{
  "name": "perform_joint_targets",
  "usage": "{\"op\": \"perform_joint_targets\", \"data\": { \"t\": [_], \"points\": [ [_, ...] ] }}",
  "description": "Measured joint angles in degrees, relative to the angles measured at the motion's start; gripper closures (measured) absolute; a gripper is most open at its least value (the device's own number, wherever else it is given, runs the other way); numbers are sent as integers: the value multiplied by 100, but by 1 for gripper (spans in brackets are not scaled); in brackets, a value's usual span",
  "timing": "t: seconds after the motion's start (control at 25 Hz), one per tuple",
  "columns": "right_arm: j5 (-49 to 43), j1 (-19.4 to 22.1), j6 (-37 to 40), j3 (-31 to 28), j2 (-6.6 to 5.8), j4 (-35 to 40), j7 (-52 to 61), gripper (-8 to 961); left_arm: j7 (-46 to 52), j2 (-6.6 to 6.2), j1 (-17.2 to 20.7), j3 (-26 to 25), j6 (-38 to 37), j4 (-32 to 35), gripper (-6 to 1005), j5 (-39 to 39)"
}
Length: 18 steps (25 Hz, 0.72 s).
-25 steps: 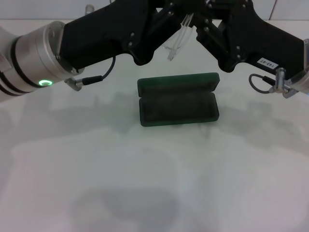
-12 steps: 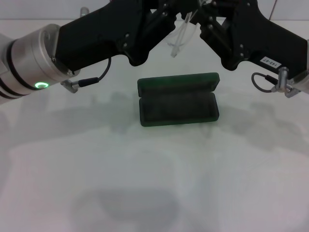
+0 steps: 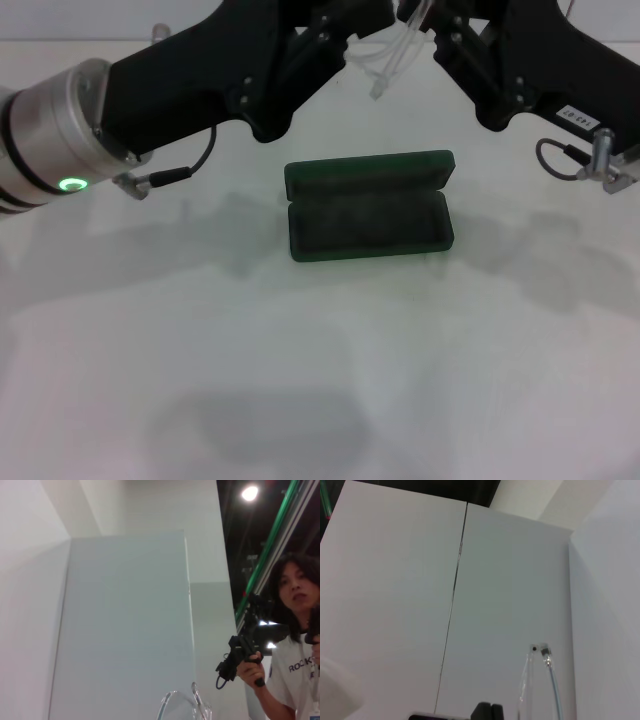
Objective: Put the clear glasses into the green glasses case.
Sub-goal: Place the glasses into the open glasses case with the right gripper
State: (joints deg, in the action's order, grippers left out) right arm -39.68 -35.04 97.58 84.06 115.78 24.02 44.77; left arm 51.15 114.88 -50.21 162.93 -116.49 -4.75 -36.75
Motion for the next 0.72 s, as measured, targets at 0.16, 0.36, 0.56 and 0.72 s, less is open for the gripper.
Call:
{"op": "perform_joint_targets", "data": {
  "t": [0.16,0.36,0.56,0.72],
  "points": [
    [-15,151,-44,-60,-24,253,-2,870,0,-52,117,-1,-2,-1,954,5],
    [-357,517,-382,-66,-62,1080,181,869,28,-233,411,5,-12,-131,954,57],
    [-1368,1168,-1053,-67,-63,2590,744,869,169,-365,890,10,-14,-536,954,193],
    [-2102,1676,-1475,-66,-47,3740,1186,869,132,-404,1408,11,-14,-868,954,242]
  ]
}}
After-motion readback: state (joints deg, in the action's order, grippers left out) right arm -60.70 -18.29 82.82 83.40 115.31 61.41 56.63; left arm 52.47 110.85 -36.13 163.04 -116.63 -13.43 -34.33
